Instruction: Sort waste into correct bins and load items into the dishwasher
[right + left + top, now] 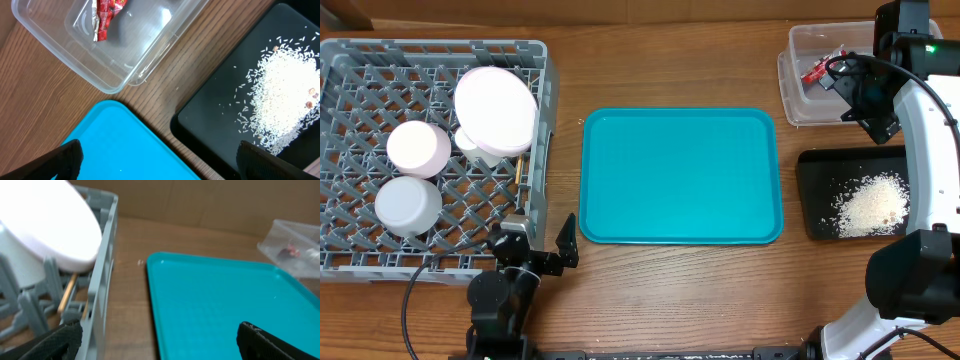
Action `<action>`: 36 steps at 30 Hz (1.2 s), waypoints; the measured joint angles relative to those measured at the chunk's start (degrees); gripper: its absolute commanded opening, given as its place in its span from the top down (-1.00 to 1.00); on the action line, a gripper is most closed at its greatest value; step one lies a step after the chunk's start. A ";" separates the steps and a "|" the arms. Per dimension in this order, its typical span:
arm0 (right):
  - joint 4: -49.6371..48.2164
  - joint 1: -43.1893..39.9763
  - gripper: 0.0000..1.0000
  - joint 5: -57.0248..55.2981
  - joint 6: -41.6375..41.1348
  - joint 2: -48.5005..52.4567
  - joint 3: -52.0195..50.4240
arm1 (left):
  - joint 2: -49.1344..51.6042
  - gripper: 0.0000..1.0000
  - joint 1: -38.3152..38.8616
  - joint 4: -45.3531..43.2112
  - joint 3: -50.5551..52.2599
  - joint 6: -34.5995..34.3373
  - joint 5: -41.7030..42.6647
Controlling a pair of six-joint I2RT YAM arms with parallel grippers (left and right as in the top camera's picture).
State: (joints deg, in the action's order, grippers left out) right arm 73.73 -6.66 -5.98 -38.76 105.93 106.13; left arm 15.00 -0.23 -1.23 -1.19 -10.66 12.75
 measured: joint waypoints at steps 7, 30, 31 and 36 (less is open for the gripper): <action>0.00 0.02 -1.00 0.02 -0.02 0.00 0.00 | -5.86 -1.00 0.00 4.96 0.70 0.35 -4.72; 0.00 0.00 -1.00 0.02 -0.02 0.00 -0.02 | -14.10 -1.00 0.00 5.31 0.70 0.35 -8.74; 0.00 0.02 -0.99 0.04 -0.02 0.00 -0.02 | -14.10 -1.00 0.00 5.31 0.70 0.35 -8.74; 0.00 0.00 -0.99 0.02 -0.02 0.00 0.00 | -14.10 -1.00 0.00 5.31 0.70 0.35 -8.76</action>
State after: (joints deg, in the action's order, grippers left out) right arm 73.73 -6.66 -5.96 -38.79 105.93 106.13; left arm 0.91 -0.23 4.08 -0.49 -10.31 3.99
